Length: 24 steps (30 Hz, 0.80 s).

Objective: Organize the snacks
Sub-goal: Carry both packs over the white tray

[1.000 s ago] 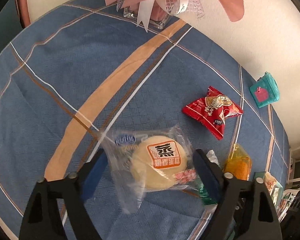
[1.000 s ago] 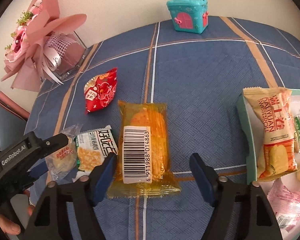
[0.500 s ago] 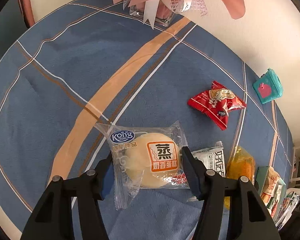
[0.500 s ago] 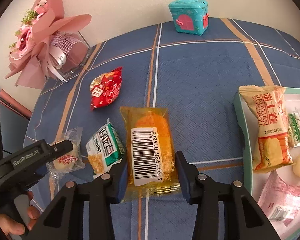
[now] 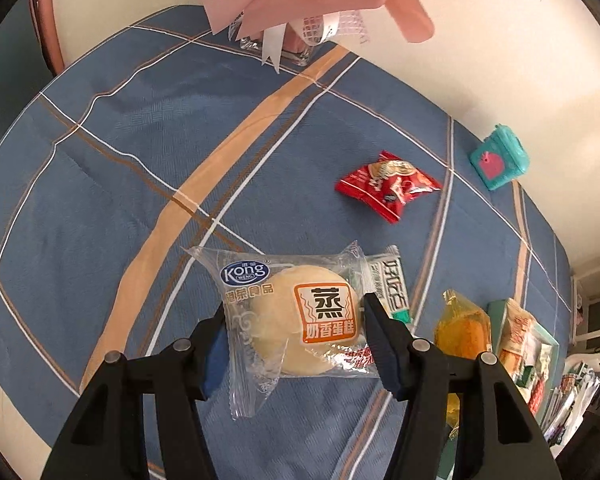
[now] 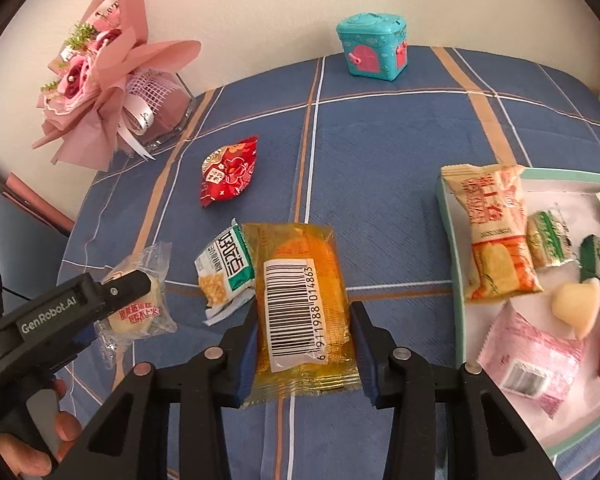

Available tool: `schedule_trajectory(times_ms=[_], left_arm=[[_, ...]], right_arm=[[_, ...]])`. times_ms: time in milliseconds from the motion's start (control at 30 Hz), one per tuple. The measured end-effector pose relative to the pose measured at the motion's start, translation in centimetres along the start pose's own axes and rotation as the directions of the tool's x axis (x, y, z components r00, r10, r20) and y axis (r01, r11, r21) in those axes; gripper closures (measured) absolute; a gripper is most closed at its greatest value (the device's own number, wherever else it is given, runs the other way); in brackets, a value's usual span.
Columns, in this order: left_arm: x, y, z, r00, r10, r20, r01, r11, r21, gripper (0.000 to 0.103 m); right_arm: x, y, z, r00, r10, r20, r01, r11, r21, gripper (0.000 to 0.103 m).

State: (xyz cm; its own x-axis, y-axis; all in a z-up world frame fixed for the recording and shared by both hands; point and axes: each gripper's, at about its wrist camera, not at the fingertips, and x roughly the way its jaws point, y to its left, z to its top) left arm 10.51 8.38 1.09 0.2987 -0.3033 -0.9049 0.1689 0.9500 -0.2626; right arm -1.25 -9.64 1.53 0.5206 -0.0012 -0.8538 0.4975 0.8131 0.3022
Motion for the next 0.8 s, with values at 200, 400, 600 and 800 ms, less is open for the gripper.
schedule_trajectory(times_ms=[200, 400, 600, 800], left_arm=[[-1.3, -1.3, -0.6, 1.000, -0.012, 0.025, 0.012, 1.000, 0.029, 0.041], [-1.9, -3.2, -1.1, 0.999, -0.023, 0.039, 0.020, 0.998, 0.061, 0.041], [-2.1, -5.4, -1.8, 0.998, -0.035, 0.043, 0.031, 0.996, 0.088, 0.041], [-2.5, -7.6, -2.7, 0.998, -0.041, 0.052, 0.035, 0.992, 0.120, 0.041]], right_arm=[[-1.9, -0.6, -0.8, 1.000, 0.000, 0.006, 0.000, 1.000, 0.008, 0.059], [-3.5, -1.7, -1.2, 1.000, 0.004, 0.015, -0.004, 0.999, 0.033, 0.059], [-4.9, -2.7, -1.5, 1.000, 0.012, 0.025, -0.013, 0.999, 0.050, 0.059], [-6.3, -4.3, -1.3, 0.999, -0.003, 0.044, 0.000, 0.998, 0.069, 0.059]])
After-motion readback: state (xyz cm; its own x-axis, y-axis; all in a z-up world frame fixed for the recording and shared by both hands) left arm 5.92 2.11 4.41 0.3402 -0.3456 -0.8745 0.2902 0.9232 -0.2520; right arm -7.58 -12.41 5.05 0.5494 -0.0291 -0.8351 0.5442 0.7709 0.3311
